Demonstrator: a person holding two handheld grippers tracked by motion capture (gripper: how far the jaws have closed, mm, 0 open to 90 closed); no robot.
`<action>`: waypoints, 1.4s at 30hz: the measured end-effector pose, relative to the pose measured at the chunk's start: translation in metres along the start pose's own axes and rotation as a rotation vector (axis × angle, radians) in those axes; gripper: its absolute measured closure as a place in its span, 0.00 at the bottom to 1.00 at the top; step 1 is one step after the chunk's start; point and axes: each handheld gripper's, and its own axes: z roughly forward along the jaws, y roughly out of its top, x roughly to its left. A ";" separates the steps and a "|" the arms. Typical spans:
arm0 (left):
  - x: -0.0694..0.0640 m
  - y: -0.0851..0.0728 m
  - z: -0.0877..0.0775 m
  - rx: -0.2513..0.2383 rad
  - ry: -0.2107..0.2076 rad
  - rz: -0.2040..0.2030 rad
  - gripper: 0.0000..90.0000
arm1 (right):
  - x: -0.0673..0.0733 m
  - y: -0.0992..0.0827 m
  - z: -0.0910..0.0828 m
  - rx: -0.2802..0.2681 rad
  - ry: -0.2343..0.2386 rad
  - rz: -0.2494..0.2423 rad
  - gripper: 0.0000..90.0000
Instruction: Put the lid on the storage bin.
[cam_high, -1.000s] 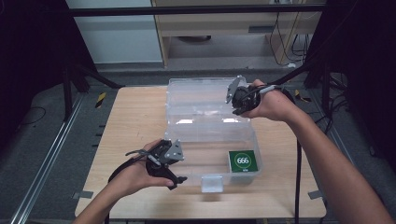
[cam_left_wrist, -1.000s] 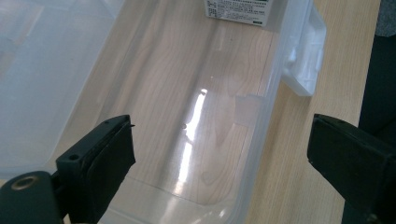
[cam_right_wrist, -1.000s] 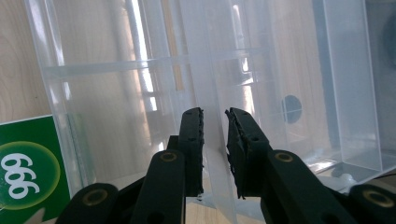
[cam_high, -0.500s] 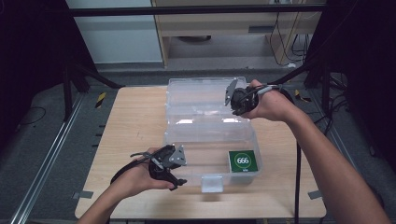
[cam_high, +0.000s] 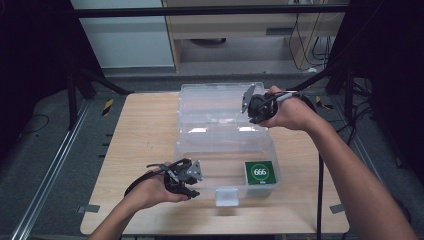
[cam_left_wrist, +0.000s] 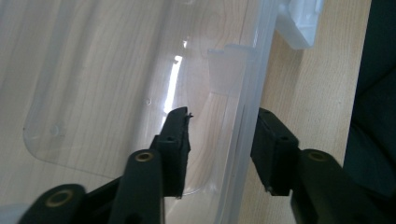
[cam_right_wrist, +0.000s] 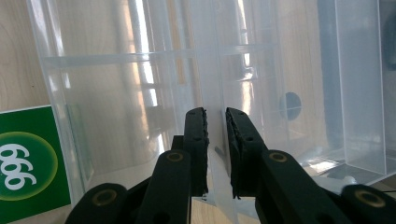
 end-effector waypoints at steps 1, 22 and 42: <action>0.001 0.000 0.000 0.000 -0.005 -0.002 0.70 | 0.000 0.000 0.000 0.000 0.000 0.001 0.88; 0.000 0.002 0.001 0.004 -0.014 -0.011 0.90 | 0.000 0.004 0.001 0.017 -0.003 -0.020 0.89; 0.005 0.002 0.002 -0.005 0.024 -0.086 0.87 | 0.003 0.013 -0.008 0.030 0.031 -0.023 0.96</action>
